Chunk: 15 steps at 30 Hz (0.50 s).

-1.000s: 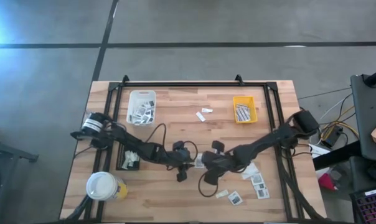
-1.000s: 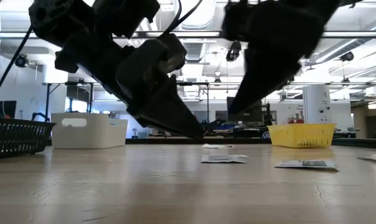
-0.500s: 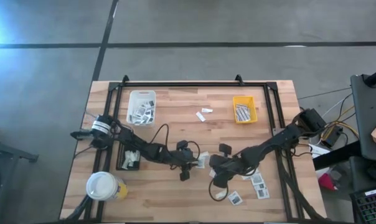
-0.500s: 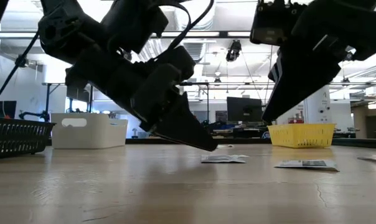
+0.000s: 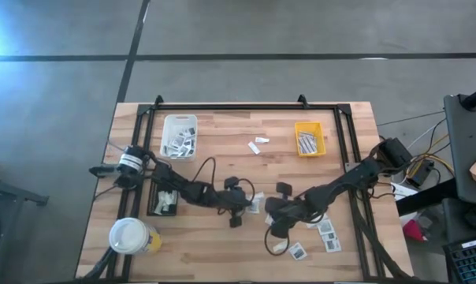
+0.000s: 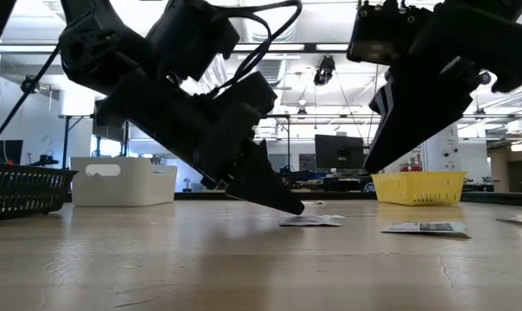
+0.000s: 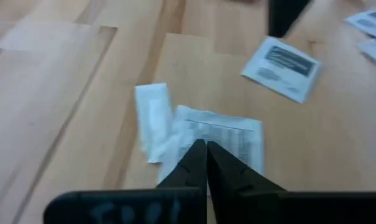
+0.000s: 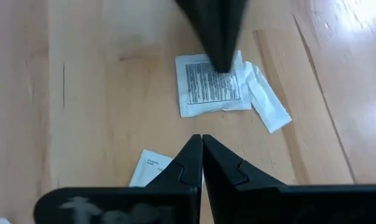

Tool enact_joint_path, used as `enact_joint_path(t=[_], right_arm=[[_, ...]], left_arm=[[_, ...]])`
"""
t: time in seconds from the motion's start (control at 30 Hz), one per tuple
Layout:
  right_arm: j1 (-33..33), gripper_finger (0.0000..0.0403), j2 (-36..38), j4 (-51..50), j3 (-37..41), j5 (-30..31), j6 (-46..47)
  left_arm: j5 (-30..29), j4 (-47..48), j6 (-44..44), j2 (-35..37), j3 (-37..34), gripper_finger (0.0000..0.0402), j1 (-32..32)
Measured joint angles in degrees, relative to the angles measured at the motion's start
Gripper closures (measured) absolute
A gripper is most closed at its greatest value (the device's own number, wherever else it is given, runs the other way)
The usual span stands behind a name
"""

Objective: Pick & Place First Aid Supplies
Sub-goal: Put the gray towelette pack into the white bin

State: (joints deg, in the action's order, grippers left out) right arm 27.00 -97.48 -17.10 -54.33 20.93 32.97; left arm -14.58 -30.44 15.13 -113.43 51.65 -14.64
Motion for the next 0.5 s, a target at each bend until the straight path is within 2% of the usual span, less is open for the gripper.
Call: enact_joint_path(t=[0.3,0.5], right_arm=[[0.0,0.0394,-0.3,3.8,0.5,-0.5,-21.9],[0.2,0.0394,-0.3,4.2,0.5,-2.1,-35.5]], left_arm=[[-0.5,2.0,4.5,0.0,-0.3,0.0400,0.4],[-0.5,4.6,13.2,0.2,-0.1,0.0400,0.6]])
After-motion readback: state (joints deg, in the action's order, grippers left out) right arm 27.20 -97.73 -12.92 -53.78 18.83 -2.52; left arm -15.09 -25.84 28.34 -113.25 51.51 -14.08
